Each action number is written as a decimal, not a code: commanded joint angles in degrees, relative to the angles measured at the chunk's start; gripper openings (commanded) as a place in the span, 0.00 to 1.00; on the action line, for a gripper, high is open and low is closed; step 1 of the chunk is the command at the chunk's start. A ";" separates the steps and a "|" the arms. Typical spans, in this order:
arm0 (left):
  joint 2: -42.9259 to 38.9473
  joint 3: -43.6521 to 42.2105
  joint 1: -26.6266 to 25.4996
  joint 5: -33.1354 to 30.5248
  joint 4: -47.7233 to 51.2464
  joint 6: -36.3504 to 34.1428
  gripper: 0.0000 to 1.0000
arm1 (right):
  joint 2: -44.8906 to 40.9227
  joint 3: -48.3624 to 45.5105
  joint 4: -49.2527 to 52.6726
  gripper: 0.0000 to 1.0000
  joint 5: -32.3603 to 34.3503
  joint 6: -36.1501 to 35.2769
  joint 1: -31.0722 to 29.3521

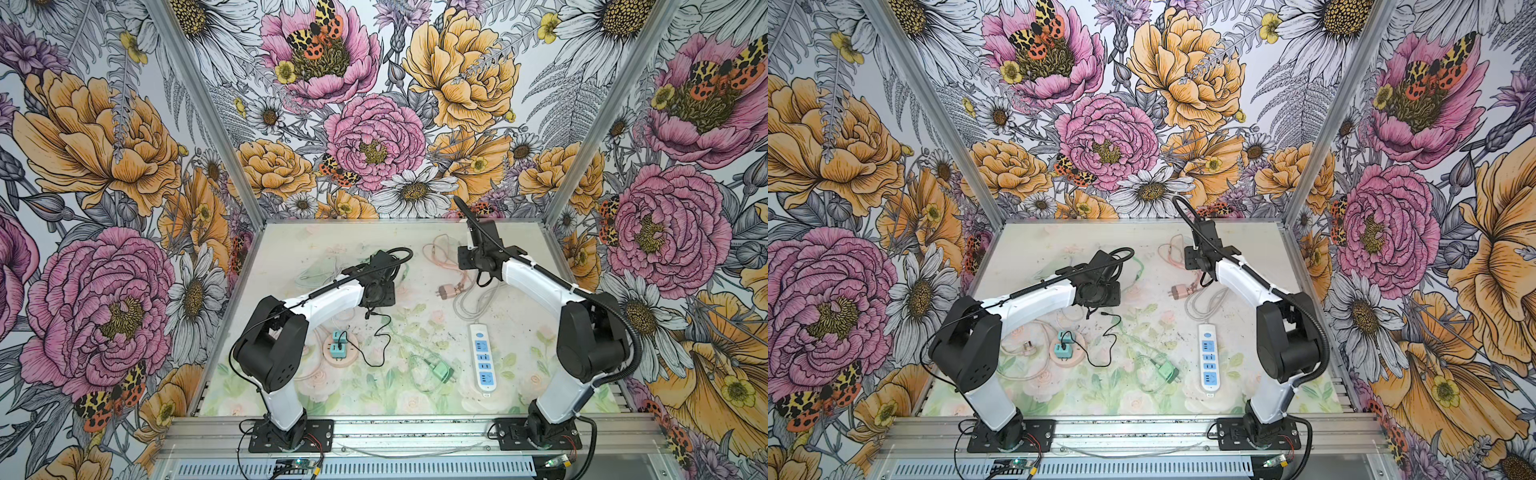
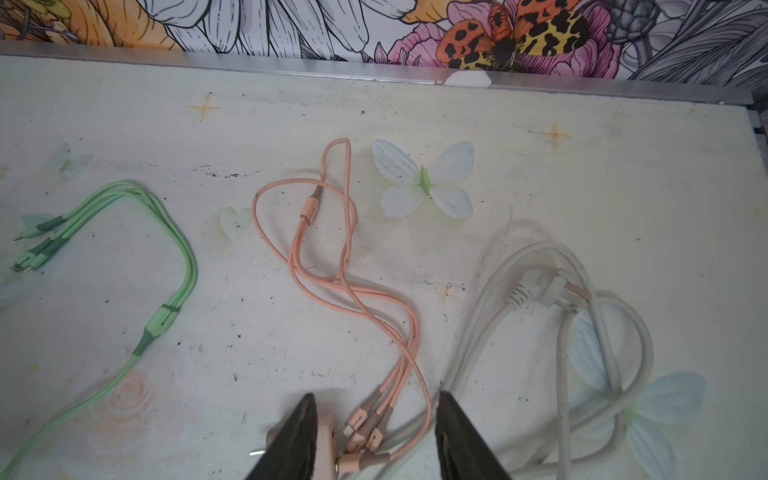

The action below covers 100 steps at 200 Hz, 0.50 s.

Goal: Insert the plug

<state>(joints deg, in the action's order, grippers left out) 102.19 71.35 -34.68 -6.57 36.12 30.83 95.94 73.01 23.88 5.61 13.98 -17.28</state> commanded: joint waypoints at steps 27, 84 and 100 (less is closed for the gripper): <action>8.02 4.45 0.07 0.94 -0.35 -3.13 0.43 | -11.83 -9.42 -0.36 0.52 -8.78 2.98 -0.37; 11.52 6.24 0.49 0.72 -0.25 -2.79 0.42 | -20.87 -17.27 -0.32 0.53 -10.35 5.70 -1.05; 12.81 6.83 0.11 1.84 -0.26 -2.79 0.30 | -22.16 -18.51 -0.31 0.53 -10.44 6.27 -1.12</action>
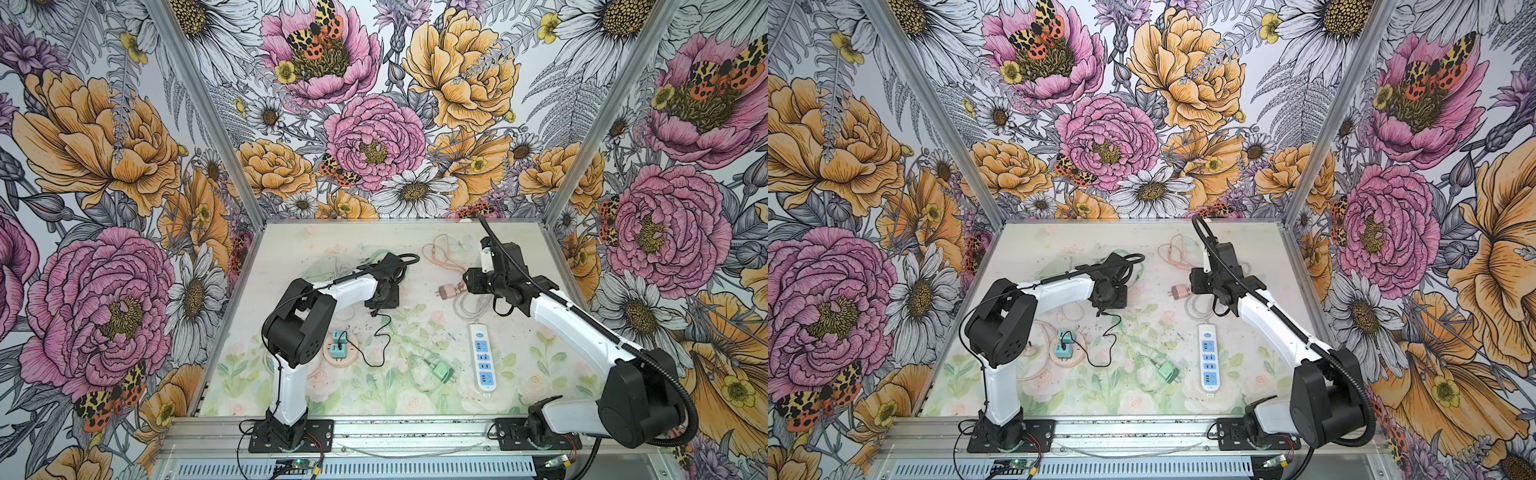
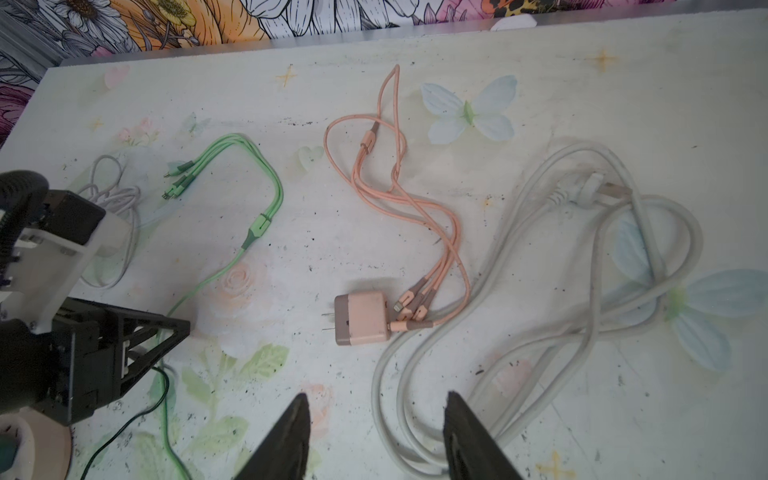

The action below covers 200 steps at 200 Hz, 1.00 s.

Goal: Insert the plug

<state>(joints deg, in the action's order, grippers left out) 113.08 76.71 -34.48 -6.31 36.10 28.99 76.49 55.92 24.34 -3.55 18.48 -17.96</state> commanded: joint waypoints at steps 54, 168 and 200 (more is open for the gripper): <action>7.70 7.94 -2.43 3.78 -0.19 -1.58 0.00 | -6.05 -4.57 -0.22 0.53 -2.31 3.27 -1.11; 10.94 24.08 4.67 -1.15 0.76 2.72 0.00 | -9.98 -8.45 1.07 0.53 -2.07 3.57 -1.79; 13.06 25.68 7.44 -1.16 1.67 3.75 0.00 | -9.93 -9.25 1.13 0.52 -2.22 4.02 -2.66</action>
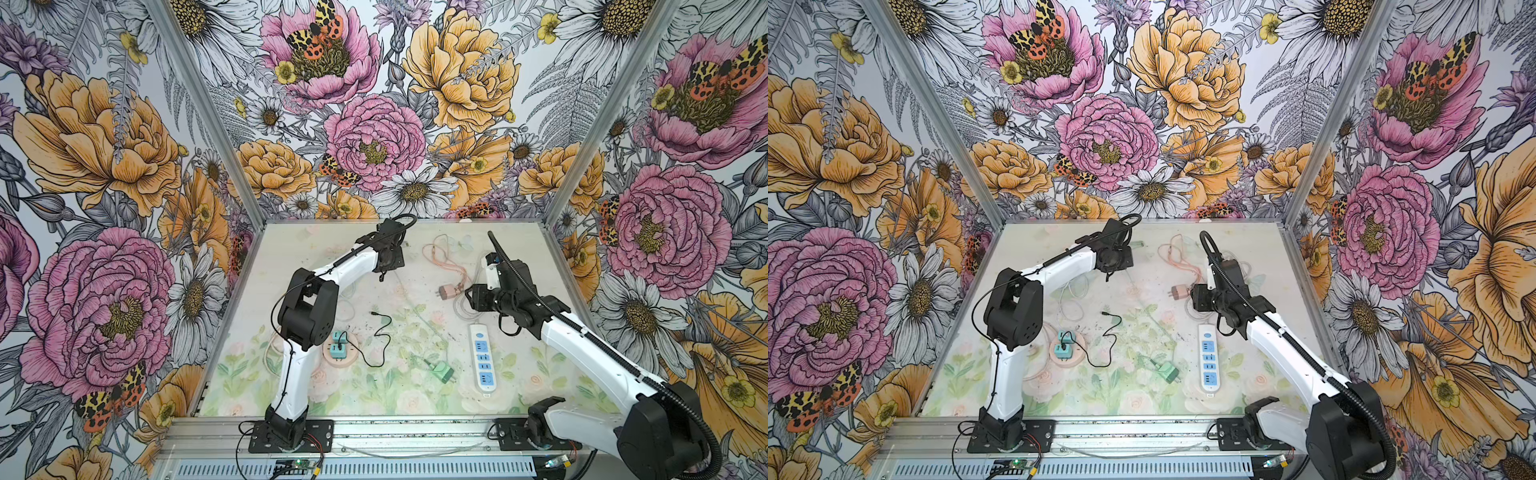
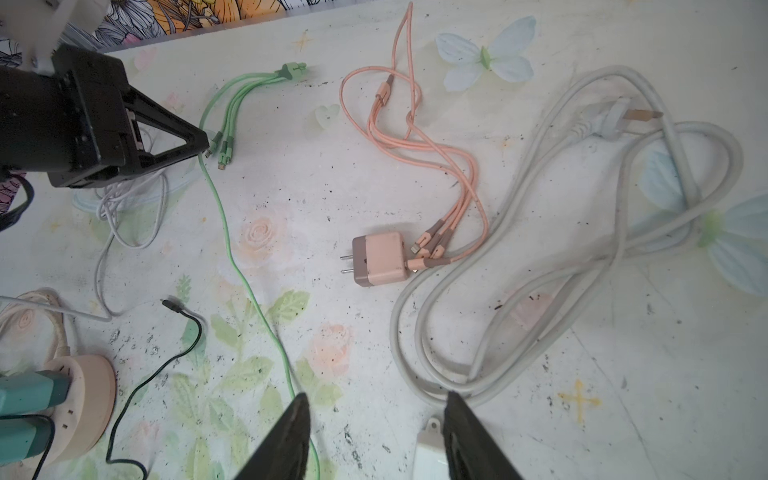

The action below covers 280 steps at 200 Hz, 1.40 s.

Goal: Insert the plug

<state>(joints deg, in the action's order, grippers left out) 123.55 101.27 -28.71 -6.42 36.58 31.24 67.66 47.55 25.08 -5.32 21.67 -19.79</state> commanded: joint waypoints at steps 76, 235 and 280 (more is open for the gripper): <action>5.64 4.35 7.43 -0.18 4.47 2.39 0.00 | 0.84 -0.61 0.41 0.52 0.74 0.95 -1.79; -16.12 -12.51 -4.63 -1.36 3.18 -5.41 0.44 | 4.28 -1.29 0.41 0.50 1.83 0.40 -3.89; -29.85 -26.50 -13.37 -3.77 3.15 -4.07 0.46 | 3.09 -1.76 0.49 0.50 0.54 1.09 -3.95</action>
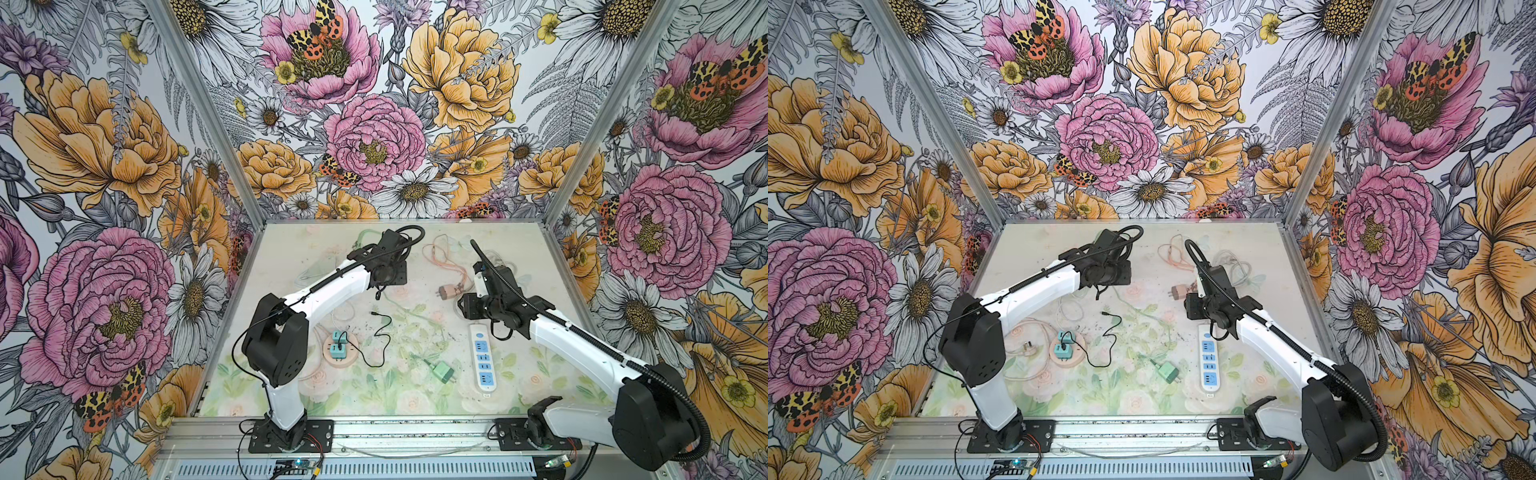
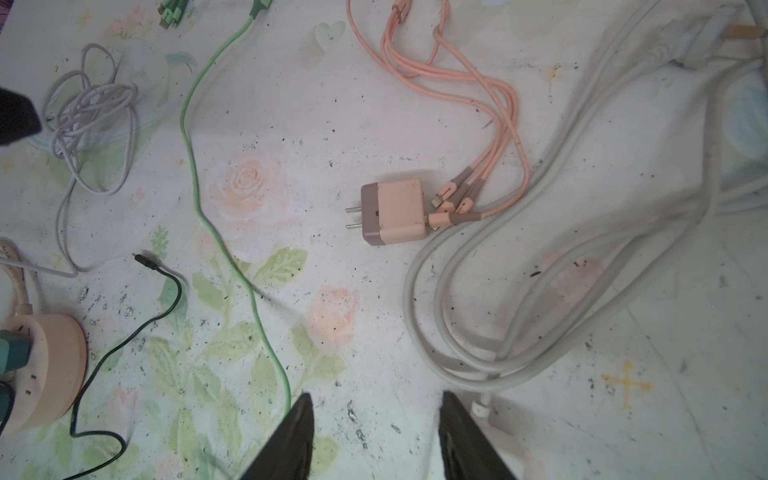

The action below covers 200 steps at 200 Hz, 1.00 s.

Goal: Insert the plug

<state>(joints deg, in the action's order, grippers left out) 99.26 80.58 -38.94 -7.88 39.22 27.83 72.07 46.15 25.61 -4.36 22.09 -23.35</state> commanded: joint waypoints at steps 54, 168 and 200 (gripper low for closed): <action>-17.35 -16.35 -12.80 1.43 0.29 5.06 0.48 | -1.23 -0.58 0.38 0.50 -0.48 1.38 -0.79; -3.97 -8.72 -28.73 1.10 0.41 5.37 0.48 | -6.34 -3.90 3.06 0.50 1.55 3.47 -0.84; -1.37 -6.41 -29.70 0.54 0.56 5.21 0.48 | -5.04 -3.44 3.02 0.50 0.63 3.84 -0.88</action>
<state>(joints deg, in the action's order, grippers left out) 96.73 71.22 -68.18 -6.76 40.45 32.69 66.72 42.68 28.10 -4.14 24.86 -23.73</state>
